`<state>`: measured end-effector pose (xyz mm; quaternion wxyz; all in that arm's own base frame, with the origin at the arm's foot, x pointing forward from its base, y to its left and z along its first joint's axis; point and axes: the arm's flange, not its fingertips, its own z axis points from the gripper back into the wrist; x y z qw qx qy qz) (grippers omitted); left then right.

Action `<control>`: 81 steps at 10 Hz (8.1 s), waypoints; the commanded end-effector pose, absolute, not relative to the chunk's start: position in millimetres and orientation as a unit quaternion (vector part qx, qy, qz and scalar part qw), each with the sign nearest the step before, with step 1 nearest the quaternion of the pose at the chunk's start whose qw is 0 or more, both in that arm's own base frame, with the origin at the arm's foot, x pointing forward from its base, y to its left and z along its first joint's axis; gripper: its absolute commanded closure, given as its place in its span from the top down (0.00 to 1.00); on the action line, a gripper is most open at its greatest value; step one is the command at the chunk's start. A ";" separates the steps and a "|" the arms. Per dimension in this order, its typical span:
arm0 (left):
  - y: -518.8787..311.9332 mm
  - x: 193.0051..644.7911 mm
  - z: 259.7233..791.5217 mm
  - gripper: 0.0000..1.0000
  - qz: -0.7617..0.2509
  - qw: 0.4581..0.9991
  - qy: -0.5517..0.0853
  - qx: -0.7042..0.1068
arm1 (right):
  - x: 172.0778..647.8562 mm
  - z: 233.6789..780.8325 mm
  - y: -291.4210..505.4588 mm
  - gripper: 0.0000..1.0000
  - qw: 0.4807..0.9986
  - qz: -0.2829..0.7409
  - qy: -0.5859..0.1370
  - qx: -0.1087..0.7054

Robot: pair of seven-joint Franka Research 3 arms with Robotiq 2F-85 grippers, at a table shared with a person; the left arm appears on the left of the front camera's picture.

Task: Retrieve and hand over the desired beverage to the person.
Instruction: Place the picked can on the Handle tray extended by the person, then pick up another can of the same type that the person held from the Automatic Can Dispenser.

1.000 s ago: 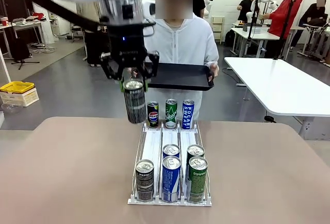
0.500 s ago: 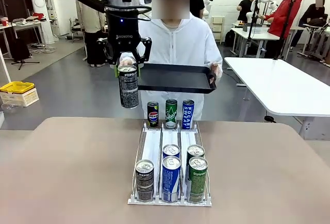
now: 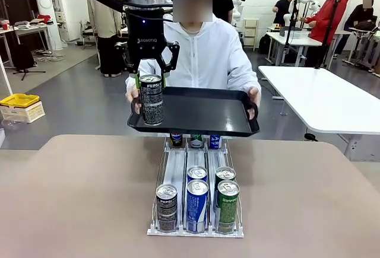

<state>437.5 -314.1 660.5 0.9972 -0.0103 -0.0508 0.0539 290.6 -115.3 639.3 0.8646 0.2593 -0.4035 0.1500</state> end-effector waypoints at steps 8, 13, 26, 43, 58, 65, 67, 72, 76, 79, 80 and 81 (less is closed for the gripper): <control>-306.6 433.4 658.3 0.26 0.062 0.996 -0.063 -0.010 | 292.3 638.8 -114.8 1.00 0.860 0.153 -0.404 0.272; -306.6 433.4 658.3 0.26 0.062 0.996 -0.063 -0.010 | 292.3 638.8 -114.8 1.00 0.860 0.153 -0.404 0.272; -387.8 522.7 615.6 0.58 0.013 0.996 -0.083 0.014 | 292.3 638.8 -114.8 1.00 0.860 0.153 -0.404 0.272; -404.2 535.2 578.8 1.00 -0.033 0.999 -0.041 -0.005 | 292.3 638.8 -114.8 1.00 0.860 0.153 -0.404 0.272; -318.7 347.9 631.6 1.00 -0.147 0.987 -0.070 -0.008 | 292.3 638.8 -114.8 1.00 0.860 0.153 -0.404 0.272; -278.8 340.7 611.8 1.00 -0.118 0.992 -0.025 -0.031 | 292.3 638.8 -114.8 1.00 0.860 0.153 -0.404 0.272; -278.8 340.7 611.8 1.00 -0.118 0.992 -0.025 -0.031 | 292.3 638.8 -114.8 1.00 0.860 0.153 -0.404 0.272; -252.6 332.4 621.6 1.00 -0.221 0.972 -0.030 -0.068 | 292.3 638.8 -114.8 1.00 0.860 0.153 -0.404 0.272; -113.7 313.0 673.8 1.00 -0.416 0.862 -0.151 -0.247 | 292.3 638.8 -114.8 1.00 0.860 0.153 -0.404 0.272; -18.7 303.3 660.8 1.00 -0.339 0.843 -0.290 -0.302 | 292.3 638.8 -114.8 1.00 0.860 0.153 -0.404 0.272; -5.9 296.9 654.2 1.00 -0.316 0.843 -0.316 -0.300 | 292.3 638.8 -114.8 1.00 0.860 0.153 -0.404 0.272; 3.1 300.8 652.8 1.00 -0.314 0.846 -0.313 -0.298 | 292.3 638.8 -114.8 1.00 0.860 0.153 -0.404 0.272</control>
